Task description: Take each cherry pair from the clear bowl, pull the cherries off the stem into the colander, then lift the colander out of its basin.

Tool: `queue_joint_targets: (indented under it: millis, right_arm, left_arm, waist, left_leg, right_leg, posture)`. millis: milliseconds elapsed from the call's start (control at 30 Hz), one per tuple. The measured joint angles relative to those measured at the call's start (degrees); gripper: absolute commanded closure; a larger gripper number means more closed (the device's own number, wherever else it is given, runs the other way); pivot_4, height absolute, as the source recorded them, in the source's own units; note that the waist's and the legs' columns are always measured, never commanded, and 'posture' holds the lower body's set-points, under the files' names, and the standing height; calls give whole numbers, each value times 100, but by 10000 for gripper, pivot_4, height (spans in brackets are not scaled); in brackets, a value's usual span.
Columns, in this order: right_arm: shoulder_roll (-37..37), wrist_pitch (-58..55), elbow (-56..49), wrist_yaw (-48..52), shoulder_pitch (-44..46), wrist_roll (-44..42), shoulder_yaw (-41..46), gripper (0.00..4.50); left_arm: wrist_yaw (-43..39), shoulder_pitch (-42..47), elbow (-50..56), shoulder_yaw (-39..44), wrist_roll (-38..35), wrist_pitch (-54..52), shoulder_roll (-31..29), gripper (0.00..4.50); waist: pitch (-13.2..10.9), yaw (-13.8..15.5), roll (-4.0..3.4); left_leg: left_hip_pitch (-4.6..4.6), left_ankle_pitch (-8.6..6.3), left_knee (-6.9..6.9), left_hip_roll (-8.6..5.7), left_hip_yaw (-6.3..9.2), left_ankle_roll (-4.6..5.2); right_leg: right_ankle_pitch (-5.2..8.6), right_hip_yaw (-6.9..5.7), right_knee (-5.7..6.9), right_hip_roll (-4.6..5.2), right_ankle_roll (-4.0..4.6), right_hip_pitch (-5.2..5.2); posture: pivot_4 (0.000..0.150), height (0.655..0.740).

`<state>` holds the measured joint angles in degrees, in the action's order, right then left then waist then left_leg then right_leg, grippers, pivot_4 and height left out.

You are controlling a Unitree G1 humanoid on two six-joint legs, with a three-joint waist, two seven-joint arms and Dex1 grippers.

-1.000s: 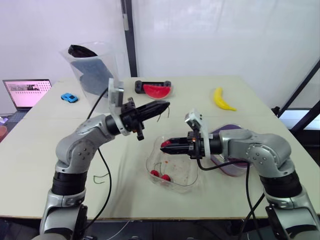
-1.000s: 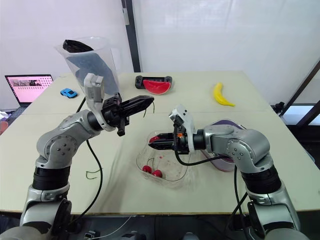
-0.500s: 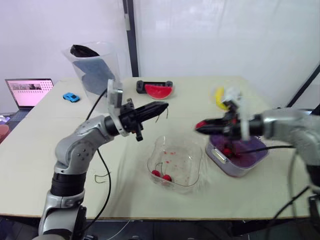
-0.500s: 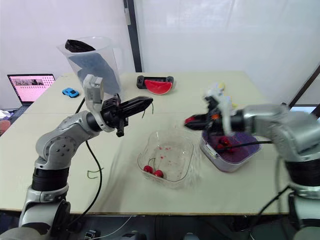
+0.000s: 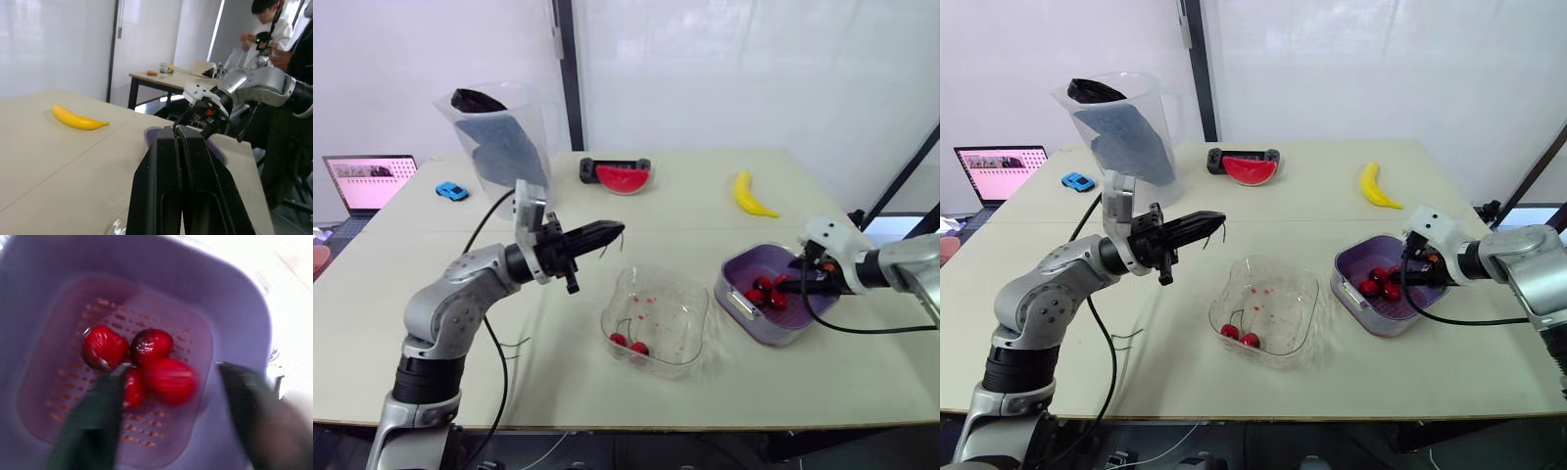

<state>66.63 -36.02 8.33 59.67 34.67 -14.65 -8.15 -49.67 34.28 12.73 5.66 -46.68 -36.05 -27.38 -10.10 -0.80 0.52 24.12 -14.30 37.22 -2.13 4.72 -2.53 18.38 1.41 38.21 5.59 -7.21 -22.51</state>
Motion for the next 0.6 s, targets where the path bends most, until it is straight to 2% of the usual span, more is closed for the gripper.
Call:
queue_joint_targets:
  millis: [200,267,467,600]
  right_arm:
    - [38,94,-22,338,114,157,15,565]
    - [49,-33,-125,594,270,-26,141,565]
    - [-410,-1178,-911,1178,1690,-1621,1045,565]
    - [-956,-1964,-1580,1397,1900,-2797,1208,565]
  left_arm:
    - [-24,-67,93,1,23,41,-88,45000]
    - [-24,-143,123,19,24,40,-178,45000]
    - [13,-330,207,132,-10,-86,-559,45000]
    - [25,-737,330,514,-19,-300,-1170,45000]
  waist:
    - [-1,-11,-1]
    - [-4,-24,-6]
    - [-8,-17,-12]
    - [-8,-14,-12]
  left_leg:
    - [0,1,-1,1,1,-1]
    - [0,1,-2,1,1,-1]
    - [-1,0,-8,8,12,-1]
    - [-1,0,-6,8,10,0]
  right_leg:
    - [0,0,0,-1,0,-1]
    - [0,1,1,-1,0,-2]
    - [0,-8,-3,-4,1,2]
    - [0,-5,-4,1,0,3]
  posture:
    - [1500,7400]
    - [1500,7400]
    - [1500,7400]
    - [1500,7400]
